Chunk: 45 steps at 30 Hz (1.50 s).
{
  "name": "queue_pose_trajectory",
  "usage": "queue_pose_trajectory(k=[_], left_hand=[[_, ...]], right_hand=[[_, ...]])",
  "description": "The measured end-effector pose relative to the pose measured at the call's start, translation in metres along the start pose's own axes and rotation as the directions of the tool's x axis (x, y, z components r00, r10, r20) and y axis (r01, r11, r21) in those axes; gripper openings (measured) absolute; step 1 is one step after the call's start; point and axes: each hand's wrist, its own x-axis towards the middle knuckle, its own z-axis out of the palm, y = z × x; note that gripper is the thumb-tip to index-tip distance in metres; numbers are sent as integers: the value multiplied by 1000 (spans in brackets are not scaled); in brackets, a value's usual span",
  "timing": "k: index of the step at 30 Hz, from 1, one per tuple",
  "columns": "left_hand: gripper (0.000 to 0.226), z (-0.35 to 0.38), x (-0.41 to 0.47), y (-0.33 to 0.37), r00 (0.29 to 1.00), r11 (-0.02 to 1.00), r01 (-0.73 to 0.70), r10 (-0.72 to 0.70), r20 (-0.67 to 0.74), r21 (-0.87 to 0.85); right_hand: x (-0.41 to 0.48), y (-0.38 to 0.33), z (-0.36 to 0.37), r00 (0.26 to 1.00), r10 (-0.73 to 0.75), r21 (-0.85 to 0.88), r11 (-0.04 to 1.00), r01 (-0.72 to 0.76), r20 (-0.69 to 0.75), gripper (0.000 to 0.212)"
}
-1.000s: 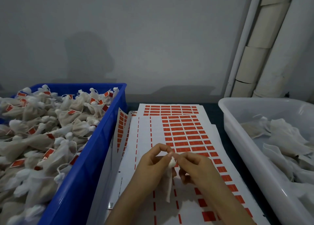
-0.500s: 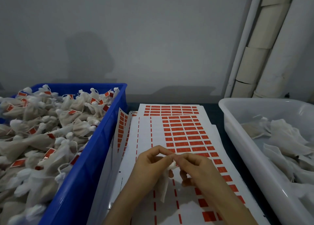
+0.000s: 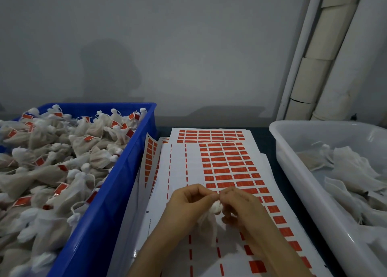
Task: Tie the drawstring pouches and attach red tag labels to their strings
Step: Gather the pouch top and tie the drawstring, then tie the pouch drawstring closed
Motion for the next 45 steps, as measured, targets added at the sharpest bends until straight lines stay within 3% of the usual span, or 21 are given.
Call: queue_pose_trajectory(k=[3, 6, 11, 16, 21, 29, 31, 34, 37, 40, 45], left_hand=[[18, 0, -1, 0, 998, 999, 34, -34, 43, 13], [22, 1, -3, 2, 997, 998, 47, -49, 64, 35], [13, -2, -1, 4, 999, 1000, -5, 6, -41, 31], [11, -1, -4, 3, 997, 993, -78, 77, 8, 84], [12, 3, -3, 1, 996, 990, -84, 80, 44, 109], [10, 3, -2, -2, 998, 992, -61, 59, 26, 112], [11, 5, -2, -2, 999, 990, -48, 46, 20, 131], [13, 6, -2, -2, 1000, 987, -28, 27, 9, 160], [14, 5, -2, -2, 1000, 990, -14, 13, 9, 142], [17, 3, -2, -1, 1000, 995, 21, -20, -6, 96], [18, 1, -2, 0, 999, 999, 50, -50, -15, 21]], right_hand=[[2, -6, 0, 993, 110, -35, 993, -108, 37, 27], [-2, -14, -10, 974, 224, 96, 970, -225, 22, 16], [-5, -14, -6, 999, 43, -85, 995, -45, -27, 29], [-11, -8, -6, 998, -61, -192, 979, 64, 20, 35], [-12, -9, -14, 996, -57, -206, 976, 69, 61, 15], [-2, -1, -8, 1000, -16, -136, 991, 18, 14, 27], [2, -1, -6, 1000, 11, -17, 1000, -11, 11, 24], [2, -7, -8, 986, 149, -1, 989, -149, 72, 13], [3, -16, -6, 985, 174, 225, 960, -166, -16, 19], [2, -14, -7, 995, 43, 347, 938, -8, -93, 16], [-9, -11, -4, 977, -202, 114, 975, 193, 72, 15]])
